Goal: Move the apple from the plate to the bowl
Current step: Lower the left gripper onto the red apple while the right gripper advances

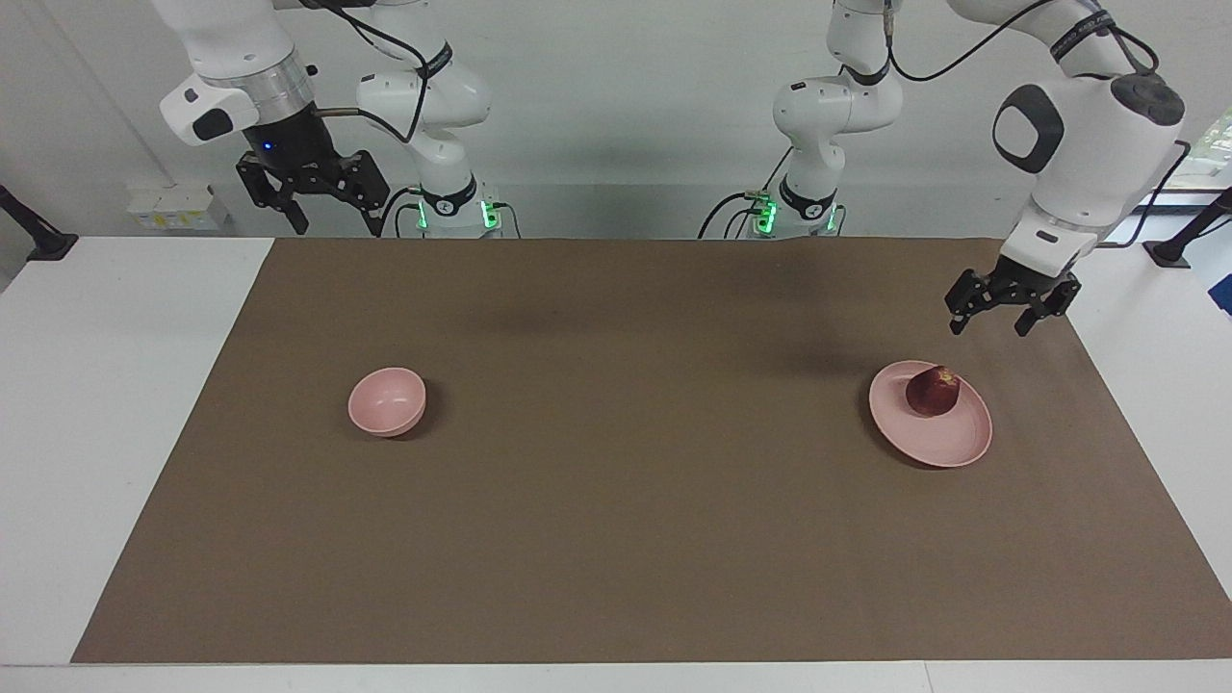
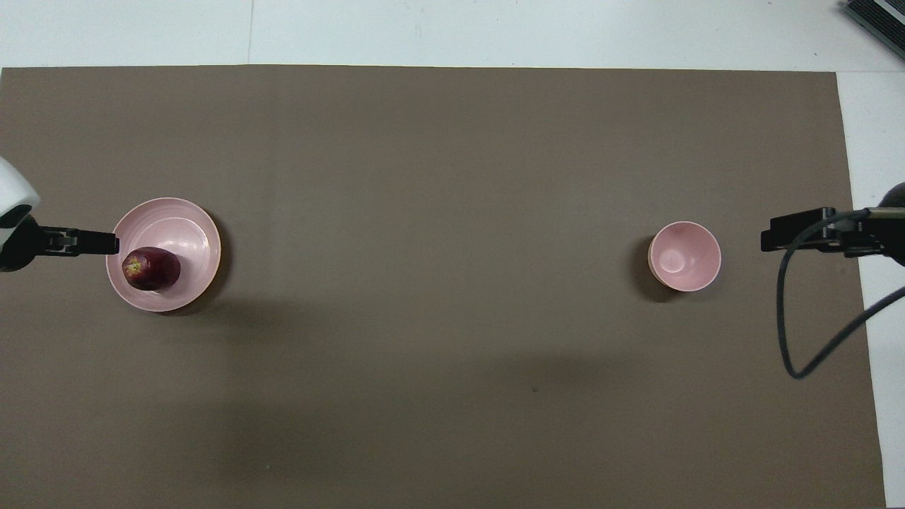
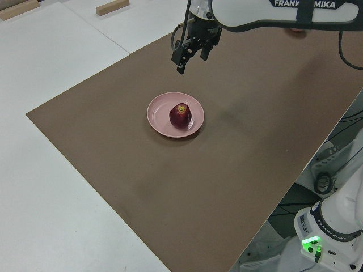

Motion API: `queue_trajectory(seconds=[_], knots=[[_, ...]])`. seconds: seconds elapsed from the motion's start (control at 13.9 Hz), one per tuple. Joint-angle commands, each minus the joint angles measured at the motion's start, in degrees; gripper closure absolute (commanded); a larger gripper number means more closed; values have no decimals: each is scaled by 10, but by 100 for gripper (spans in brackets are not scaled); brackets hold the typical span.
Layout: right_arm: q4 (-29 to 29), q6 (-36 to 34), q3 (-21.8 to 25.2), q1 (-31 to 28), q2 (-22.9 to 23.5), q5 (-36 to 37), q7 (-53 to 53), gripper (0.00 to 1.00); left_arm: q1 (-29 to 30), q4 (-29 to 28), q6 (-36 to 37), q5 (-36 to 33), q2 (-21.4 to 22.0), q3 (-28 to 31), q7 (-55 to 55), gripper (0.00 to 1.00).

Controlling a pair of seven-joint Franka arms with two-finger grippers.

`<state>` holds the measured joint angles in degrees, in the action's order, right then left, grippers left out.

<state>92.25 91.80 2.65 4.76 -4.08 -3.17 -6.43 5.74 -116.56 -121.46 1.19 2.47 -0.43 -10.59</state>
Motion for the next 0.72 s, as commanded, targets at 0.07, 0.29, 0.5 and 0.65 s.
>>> queue_trajectory(seconds=[0.07, 0.29, 0.5, 0.65], knots=[[24, 71, -3, 29, 45, -15, 8, 0, 8, -24, -62, 26, -51, -6, -4, 0], [39, 144, -2, 65, 93, -54, -33, 0, 4, -46, -105, 35, -66, -7, -4, 0], [92, 209, -5, 95, 107, -87, -85, 0, 10, -48, -131, 35, -94, -7, -6, 0], [110, 240, -5, 115, 114, -109, -124, 0, 7, -69, -170, 35, -103, -7, -6, 0]])
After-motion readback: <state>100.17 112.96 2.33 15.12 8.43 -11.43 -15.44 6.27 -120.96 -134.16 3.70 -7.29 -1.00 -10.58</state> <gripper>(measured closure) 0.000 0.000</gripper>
